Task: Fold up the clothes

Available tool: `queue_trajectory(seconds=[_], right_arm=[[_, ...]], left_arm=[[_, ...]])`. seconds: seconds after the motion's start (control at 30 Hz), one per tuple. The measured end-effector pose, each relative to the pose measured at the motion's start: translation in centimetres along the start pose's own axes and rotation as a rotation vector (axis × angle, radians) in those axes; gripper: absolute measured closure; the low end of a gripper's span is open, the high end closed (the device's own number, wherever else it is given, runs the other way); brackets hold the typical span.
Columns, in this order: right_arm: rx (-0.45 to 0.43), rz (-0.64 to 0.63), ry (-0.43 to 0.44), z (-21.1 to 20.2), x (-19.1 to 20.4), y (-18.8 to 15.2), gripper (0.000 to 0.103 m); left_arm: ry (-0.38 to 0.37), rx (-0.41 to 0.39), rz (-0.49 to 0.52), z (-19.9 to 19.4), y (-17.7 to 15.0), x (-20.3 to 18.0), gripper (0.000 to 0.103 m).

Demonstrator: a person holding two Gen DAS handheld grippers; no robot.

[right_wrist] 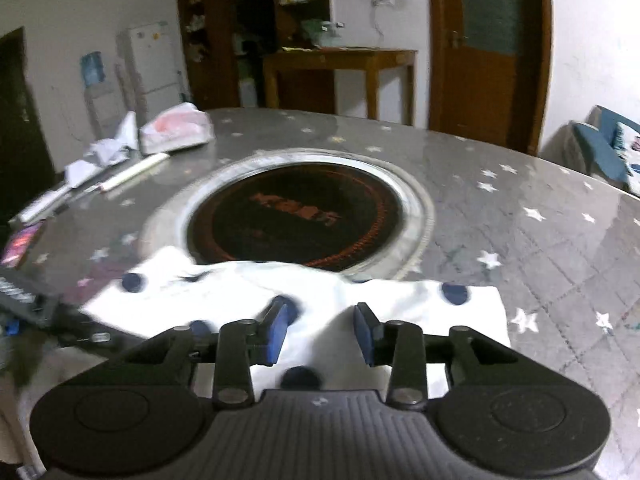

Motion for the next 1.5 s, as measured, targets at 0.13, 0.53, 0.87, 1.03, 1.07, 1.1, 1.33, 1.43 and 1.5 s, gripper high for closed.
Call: queue_trajectory(seconds=[0.13,0.53,0.87,1.03,1.07,1.1,1.33,1.43,1.5], right_arm=[[-0.009,0.051,-0.065,-0.5,-2.7,-0.1,0.064],[-0.026,0.181,-0.251,-4.8,-7.6,-2.7,0.060],[-0.057,0.181,-0.318,-9.0,-4.6,-7.6,0.051],[-0.076,0.200,-0.343,-10.7,-3.9,-9.1,0.046],[-0.072,0.199,-0.348,-10.9,-3.7,-9.1,0.045],[-0.070,0.197,-0.355,-11.0,-3.6,-8.9,0.045],[-0.138,0.311,-0.287,-10.3,-5.7,-6.0,0.044],[-0.131,0.367,-0.255,-8.8,-7.0,-5.7,0.044],[-0.123,0.387,-0.245,-8.0,-7.3,-5.9,0.044]], left_arm=[[-0.008,0.000,0.020,-0.4,-0.2,0.2,0.072],[-0.028,0.012,0.067,-0.6,-0.4,0.4,0.071],[-0.037,0.020,0.085,-0.7,0.0,0.5,0.071],[-0.036,0.022,0.102,-0.6,0.2,0.1,0.070],[-0.037,0.022,0.106,-0.6,0.2,0.1,0.070],[-0.038,0.023,0.109,-0.6,0.2,0.1,0.070],[-0.057,0.034,0.119,-0.5,0.4,0.1,0.070],[-0.060,0.036,0.129,-0.5,0.5,0.1,0.070],[-0.062,0.037,0.136,-0.6,0.6,0.2,0.070]])
Point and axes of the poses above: each gripper's, at about its wrist camera, not at the fingertips, and z roughly the way its jaws point, x to its left, y to its top, the point moved 8 cm from there along z, roughly the way its jaws point, and after that the axes turned 15 degrees about y, right-handed, at the moved point
